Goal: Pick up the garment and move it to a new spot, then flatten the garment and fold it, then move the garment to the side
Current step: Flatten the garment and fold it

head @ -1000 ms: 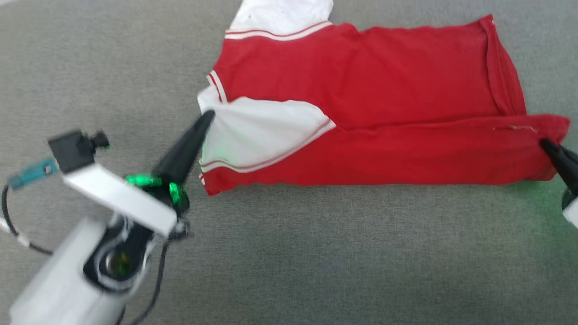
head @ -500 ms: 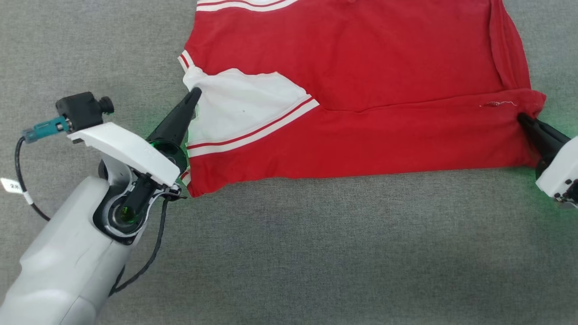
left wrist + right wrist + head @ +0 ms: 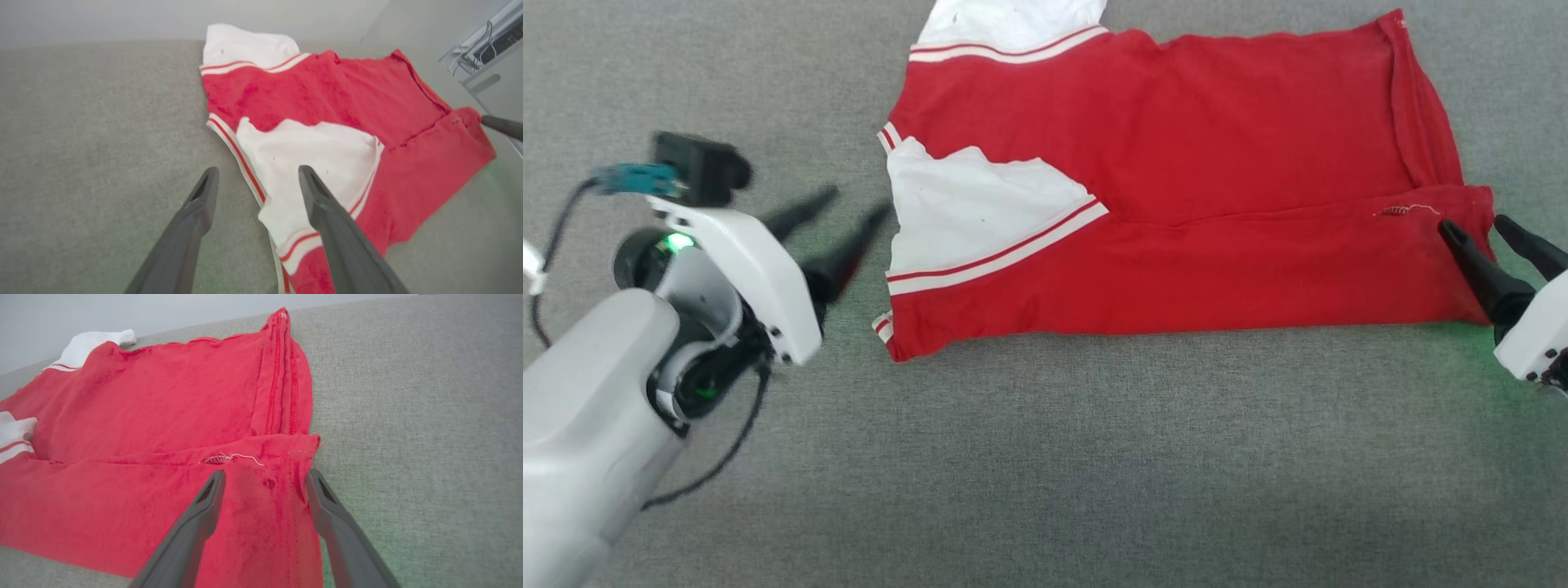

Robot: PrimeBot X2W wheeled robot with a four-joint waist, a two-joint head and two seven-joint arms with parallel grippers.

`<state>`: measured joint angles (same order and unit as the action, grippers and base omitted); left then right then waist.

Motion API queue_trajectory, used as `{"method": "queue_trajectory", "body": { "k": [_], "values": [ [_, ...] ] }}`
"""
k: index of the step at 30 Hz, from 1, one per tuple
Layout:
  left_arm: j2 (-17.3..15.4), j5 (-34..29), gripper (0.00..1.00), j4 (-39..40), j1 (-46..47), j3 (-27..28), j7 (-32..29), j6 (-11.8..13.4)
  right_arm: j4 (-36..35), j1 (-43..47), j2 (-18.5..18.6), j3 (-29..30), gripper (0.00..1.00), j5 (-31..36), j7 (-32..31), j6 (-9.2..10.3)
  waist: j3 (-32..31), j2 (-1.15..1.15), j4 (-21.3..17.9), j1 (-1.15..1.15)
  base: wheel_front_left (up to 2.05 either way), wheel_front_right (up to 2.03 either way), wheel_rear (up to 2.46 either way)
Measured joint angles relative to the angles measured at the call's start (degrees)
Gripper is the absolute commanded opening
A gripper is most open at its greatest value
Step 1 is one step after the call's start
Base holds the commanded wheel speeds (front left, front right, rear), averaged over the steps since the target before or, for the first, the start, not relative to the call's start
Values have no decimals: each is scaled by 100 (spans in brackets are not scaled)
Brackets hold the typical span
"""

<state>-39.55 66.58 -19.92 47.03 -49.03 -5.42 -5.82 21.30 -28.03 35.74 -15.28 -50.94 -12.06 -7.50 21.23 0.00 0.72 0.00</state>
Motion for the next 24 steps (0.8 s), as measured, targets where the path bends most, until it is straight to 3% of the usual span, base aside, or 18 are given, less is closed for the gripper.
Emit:
{"method": "queue_trajectory", "body": {
  "k": [1, 4, 10, 17, 18, 21, 24],
  "values": [
    [0, 0, 100, 0, 0, 0, 0, 0, 0, 0, 0, 0, 100, 0, 0, 0, 0, 0, 0, 0, 0, 0, 0],
    [-227, 98, 100, 493, -41, -302, -954, 267, -59, 82, 27, -1, 100, -25, 12, 0, -99, 0, 21, 0, 0, 0, 0],
    [-591, 533, 100, 1143, -251, -569, -2253, 1021, -196, 76, -85, -108, 100, -5, 25, 0, -81, 0, -72, 0, 0, 0, 0],
    [-536, 1163, 100, 992, -261, -524, -2914, 1137, -252, -8, -99, -172, 100, 0, 54, 0, 45, 0, -293, 0, 0, 0, 0],
    [-516, 1198, 68, 944, -255, -511, -2945, 1139, -248, -12, -94, -178, 100, 0, 57, 0, 59, 0, -322, 0, 0, 0, 0],
    [-497, 1176, 0, 820, -202, -520, -2994, 1127, -232, -14, -77, -231, 100, 0, 56, 0, 87, 0, -402, 0, 0, 0, 0],
    [-426, 1329, 0, 731, -207, -437, -2988, 1080, -212, -19, -23, -366, 100, 59, -20, 0, 106, 0, -462, 0, 0, 0, 0]
  ]
}}
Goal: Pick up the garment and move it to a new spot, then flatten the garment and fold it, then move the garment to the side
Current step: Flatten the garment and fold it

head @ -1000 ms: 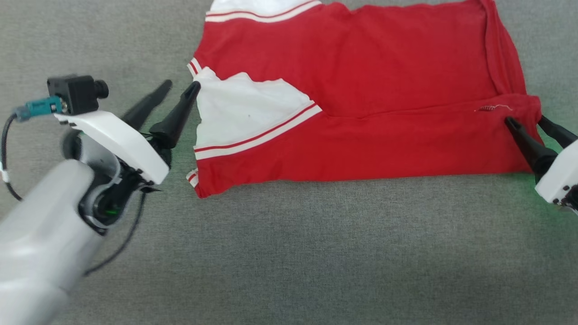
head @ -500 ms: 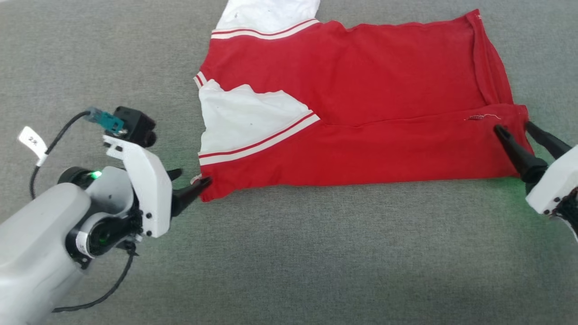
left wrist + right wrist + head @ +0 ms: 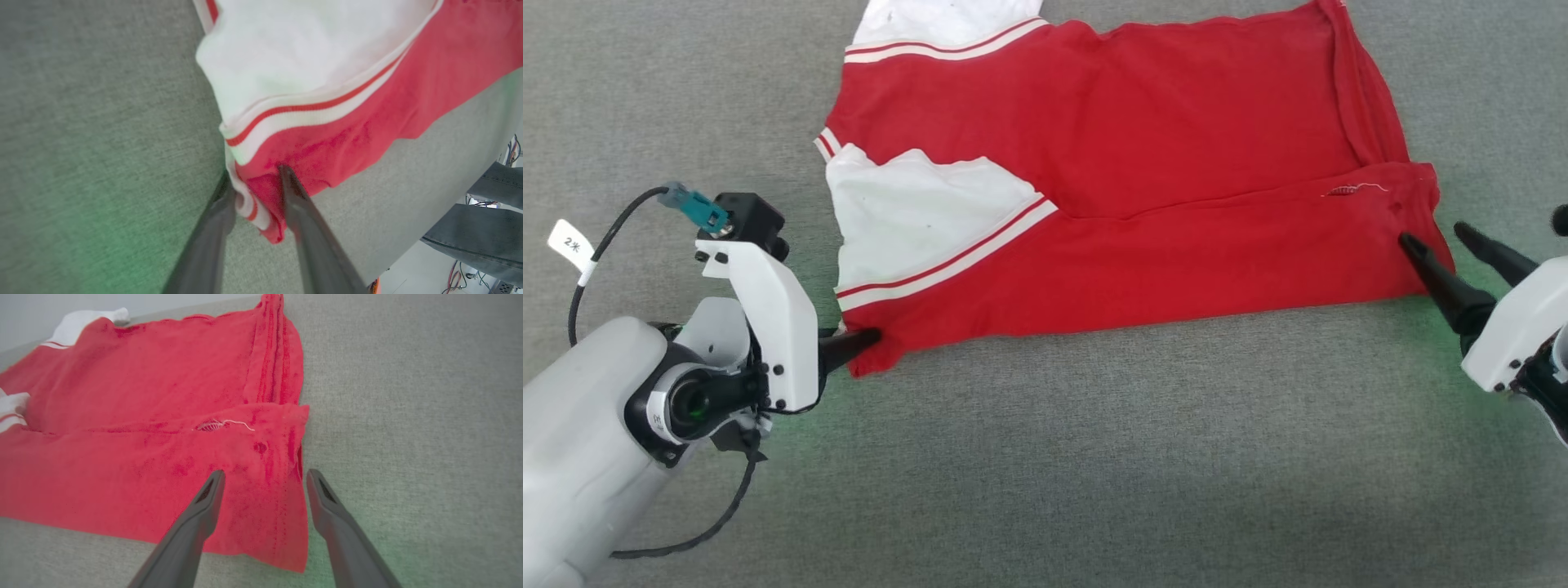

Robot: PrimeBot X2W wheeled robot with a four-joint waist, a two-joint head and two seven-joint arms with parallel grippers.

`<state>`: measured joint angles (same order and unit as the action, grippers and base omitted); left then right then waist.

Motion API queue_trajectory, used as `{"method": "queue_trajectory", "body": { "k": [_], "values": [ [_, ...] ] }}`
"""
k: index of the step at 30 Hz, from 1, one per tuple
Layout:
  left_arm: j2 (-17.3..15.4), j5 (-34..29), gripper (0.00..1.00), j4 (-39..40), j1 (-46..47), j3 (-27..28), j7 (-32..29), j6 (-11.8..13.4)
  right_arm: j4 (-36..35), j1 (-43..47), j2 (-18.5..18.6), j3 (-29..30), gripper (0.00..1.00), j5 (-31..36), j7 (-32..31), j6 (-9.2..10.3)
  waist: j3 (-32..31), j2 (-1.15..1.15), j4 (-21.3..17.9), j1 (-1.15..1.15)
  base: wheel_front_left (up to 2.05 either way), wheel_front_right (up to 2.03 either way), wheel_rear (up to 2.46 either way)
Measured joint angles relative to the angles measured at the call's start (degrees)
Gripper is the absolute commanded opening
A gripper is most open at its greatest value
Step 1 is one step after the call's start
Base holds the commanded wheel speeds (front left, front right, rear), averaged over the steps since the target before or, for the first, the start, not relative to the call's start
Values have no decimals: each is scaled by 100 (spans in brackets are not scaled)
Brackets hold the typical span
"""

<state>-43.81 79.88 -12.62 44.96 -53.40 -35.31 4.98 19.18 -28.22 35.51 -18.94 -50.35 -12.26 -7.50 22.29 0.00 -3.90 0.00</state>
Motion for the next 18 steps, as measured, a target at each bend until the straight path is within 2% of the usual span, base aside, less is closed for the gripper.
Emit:
{"method": "queue_trajectory", "body": {
  "k": [5, 12, 13, 14, 15, 16, 18],
  "values": [
    [26, -36, 0, 24, -26, -21, 89, -90, 87, -164, 190, -407, 100, 275, -433, 0, 10, 0, -21, 0, 0, 0, 0],
    [197, -141, 0, 88, -23, -77, 191, -146, 480, -563, 371, -859, 100, 324, -1335, 0, 24, 0, 150, 0, 0, 0, 0],
    [231, -154, 0, 86, -23, -89, 205, -156, 514, -595, 388, -879, 98, 282, -1415, 0, 26, 0, 184, 0, 0, 0, 0],
    [257, -175, 0, 80, -23, -96, 234, -172, 531, -626, 408, -905, 36, 238, -1491, 0, 28, 0, 218, 0, 0, 0, 0],
    [279, -180, 0, 68, -23, -97, 264, -179, 520, -653, 425, -942, 6, 209, -1550, 0, 30, 0, 249, 0, 0, 0, 0],
    [312, -189, 0, 56, -24, -98, 310, -199, 527, -665, 445, -945, 0, 175, -1568, 0, 32, 0, 277, 0, 0, 0, 0],
    [363, -253, 0, 32, -27, -100, 435, -223, 503, -671, 466, -972, 0, 123, -1601, -1, 27, 0, 325, 0, 0, 0, 0]
  ]
}}
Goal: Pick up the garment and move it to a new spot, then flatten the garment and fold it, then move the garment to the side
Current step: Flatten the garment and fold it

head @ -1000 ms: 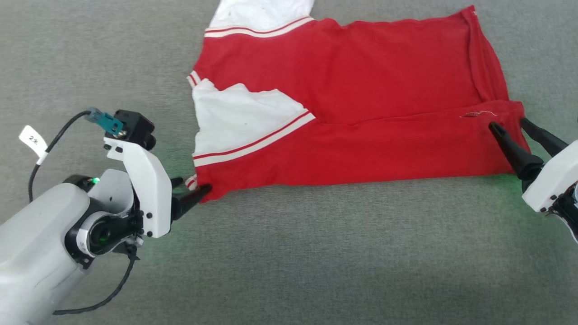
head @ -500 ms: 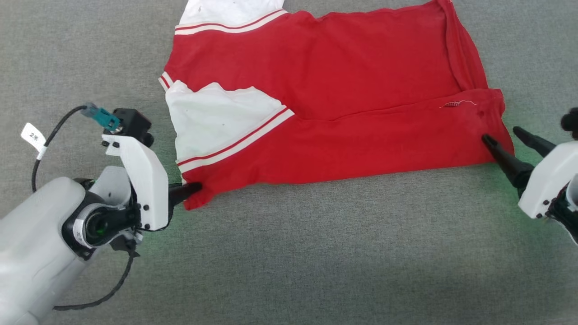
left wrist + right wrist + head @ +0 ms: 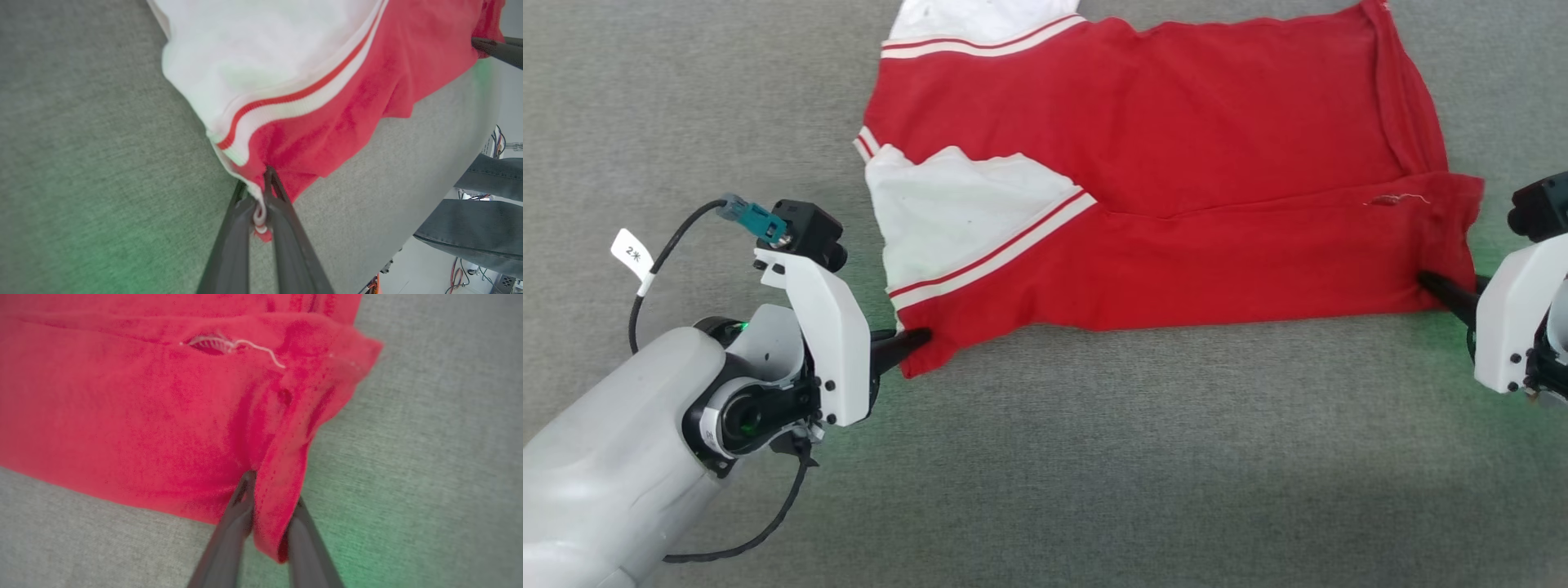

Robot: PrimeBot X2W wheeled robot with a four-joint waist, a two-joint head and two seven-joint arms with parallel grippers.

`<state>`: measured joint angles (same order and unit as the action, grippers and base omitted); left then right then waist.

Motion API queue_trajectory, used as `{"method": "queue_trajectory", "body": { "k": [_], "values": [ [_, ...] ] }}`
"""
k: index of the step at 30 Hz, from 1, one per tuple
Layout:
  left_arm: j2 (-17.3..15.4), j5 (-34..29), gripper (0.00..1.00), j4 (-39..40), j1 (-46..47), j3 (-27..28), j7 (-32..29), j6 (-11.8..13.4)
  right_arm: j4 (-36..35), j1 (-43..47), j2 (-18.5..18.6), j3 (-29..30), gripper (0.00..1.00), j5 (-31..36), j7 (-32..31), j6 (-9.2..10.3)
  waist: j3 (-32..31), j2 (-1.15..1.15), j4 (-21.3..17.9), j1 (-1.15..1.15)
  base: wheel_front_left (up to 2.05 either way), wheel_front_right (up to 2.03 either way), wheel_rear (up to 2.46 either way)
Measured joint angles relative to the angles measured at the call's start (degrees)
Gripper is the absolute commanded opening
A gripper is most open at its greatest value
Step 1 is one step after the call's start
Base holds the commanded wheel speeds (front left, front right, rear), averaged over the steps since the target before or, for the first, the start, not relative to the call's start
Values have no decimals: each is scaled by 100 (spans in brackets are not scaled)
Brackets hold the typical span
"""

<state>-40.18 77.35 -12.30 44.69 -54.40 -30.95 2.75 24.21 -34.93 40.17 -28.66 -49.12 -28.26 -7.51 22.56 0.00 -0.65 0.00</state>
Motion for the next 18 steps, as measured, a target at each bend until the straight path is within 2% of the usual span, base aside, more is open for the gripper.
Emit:
{"method": "queue_trajectory", "body": {
  "k": [6, 10, 18],
  "values": [
    [-54, 23, 0, 92, -155, 98, 282, -104, -204, 138, 207, -5, 0, -140, -21, -7, -105, 0, 73, 0, 0, 0, 0],
    [-307, 96, 0, 413, -382, 172, 367, -98, -472, 391, 394, 92, 0, -213, -99, -4, -203, 0, 87, 0, 0, 0, 0],
    [-937, 345, 0, 1452, -1122, 265, 601, 109, -1172, 1267, 743, 403, 0, -385, -428, -4, -309, 0, 115, 0, 0, 0, 0]
  ]
}}
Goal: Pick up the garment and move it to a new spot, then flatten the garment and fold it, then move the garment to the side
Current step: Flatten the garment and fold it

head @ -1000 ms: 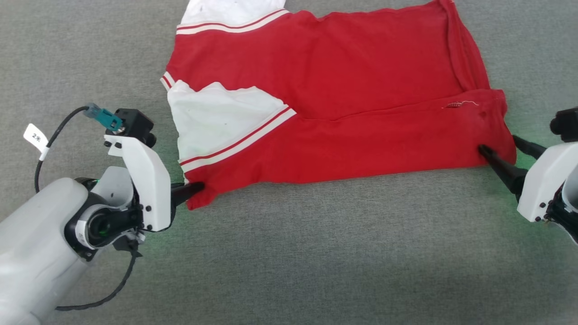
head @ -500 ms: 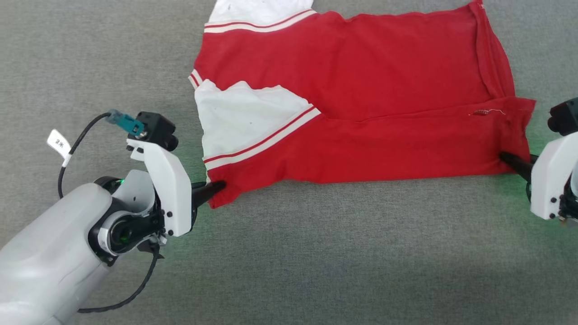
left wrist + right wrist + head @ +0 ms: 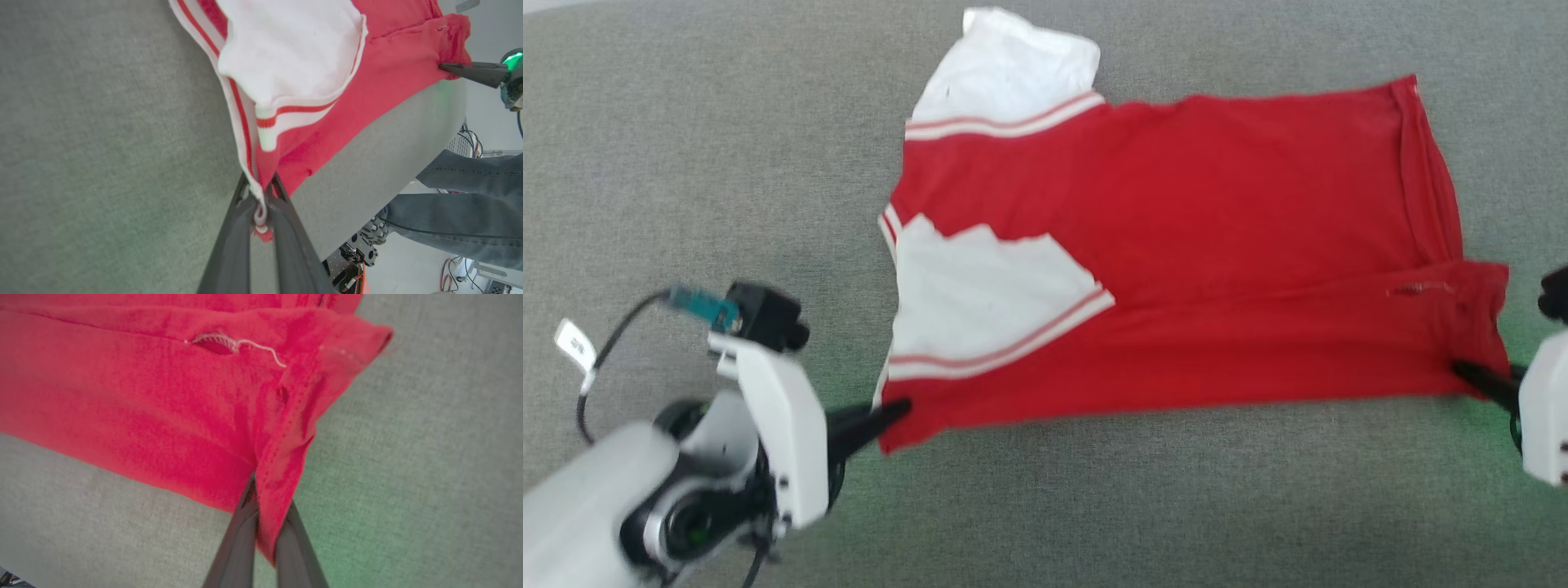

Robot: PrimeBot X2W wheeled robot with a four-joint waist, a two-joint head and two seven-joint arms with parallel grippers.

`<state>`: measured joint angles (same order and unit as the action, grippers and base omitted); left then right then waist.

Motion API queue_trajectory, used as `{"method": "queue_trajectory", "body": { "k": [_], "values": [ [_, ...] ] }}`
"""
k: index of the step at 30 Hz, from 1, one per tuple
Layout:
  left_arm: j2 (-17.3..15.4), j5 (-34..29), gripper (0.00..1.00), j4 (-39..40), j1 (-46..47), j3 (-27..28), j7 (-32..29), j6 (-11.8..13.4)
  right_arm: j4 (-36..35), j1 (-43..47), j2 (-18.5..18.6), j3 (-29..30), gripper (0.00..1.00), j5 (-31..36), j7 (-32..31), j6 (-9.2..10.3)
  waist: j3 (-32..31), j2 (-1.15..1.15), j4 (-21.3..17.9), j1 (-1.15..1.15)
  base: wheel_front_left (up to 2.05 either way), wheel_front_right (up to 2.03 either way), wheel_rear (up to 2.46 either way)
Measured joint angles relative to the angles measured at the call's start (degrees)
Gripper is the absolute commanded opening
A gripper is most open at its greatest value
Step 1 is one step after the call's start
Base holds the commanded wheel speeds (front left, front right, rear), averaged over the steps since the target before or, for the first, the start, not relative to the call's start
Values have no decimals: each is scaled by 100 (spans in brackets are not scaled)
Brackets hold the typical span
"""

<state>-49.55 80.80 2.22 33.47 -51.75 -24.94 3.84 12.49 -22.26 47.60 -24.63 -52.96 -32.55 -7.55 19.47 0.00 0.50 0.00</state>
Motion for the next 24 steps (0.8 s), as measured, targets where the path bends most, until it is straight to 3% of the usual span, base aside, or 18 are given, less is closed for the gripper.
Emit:
{"method": "queue_trajectory", "body": {
  "k": [6, 8, 9, 10, 11, 12, 19, 24],
  "values": [
    [-269, 29, 0, 558, -481, 11, 314, 212, -471, 676, 20, 525, 0, 18, -19, 1, 0, 0, 12, 0, 0, 0, 0],
    [-267, 38, 0, 605, -564, 42, 436, 253, -571, 816, -46, 717, 42, 115, 41, 1, 3, 0, 15, 0, 0, 0, 0],
    [-265, 27, 28, 609, -582, 53, 503, 268, -633, 873, -88, 812, 82, 185, 76, 1, 3, 0, 15, 0, 0, 0, 0],
    [-259, 24, 44, 602, -587, 82, 581, 276, -680, 907, -140, 906, 100, 252, 135, 1, 1, 0, 15, 0, 0, 0, 0],
    [-256, 21, 64, 600, -597, 107, 647, 300, -712, 934, -213, 1031, 100, 311, 200, 1, -1, 0, 11, 0, 0, 0, 0],
    [-263, -10, 96, 591, -621, 129, 717, 301, -751, 953, -282, 1138, 100, 396, 278, 1, -4, 0, 6, 0, 0, 0, 0],
    [-314, -235, 100, 370, -645, 561, 1504, 426, -1162, 990, -882, 1788, 100, 1134, 1194, 5, 15, 0, -84, 0, 0, 0, 0],
    [-23, -679, 100, -213, -114, 881, 2184, 549, -1294, 823, -1524, 2011, 100, 1792, 2074, 5, 97, 0, -228, 0, 0, 0, 0]
  ]
}}
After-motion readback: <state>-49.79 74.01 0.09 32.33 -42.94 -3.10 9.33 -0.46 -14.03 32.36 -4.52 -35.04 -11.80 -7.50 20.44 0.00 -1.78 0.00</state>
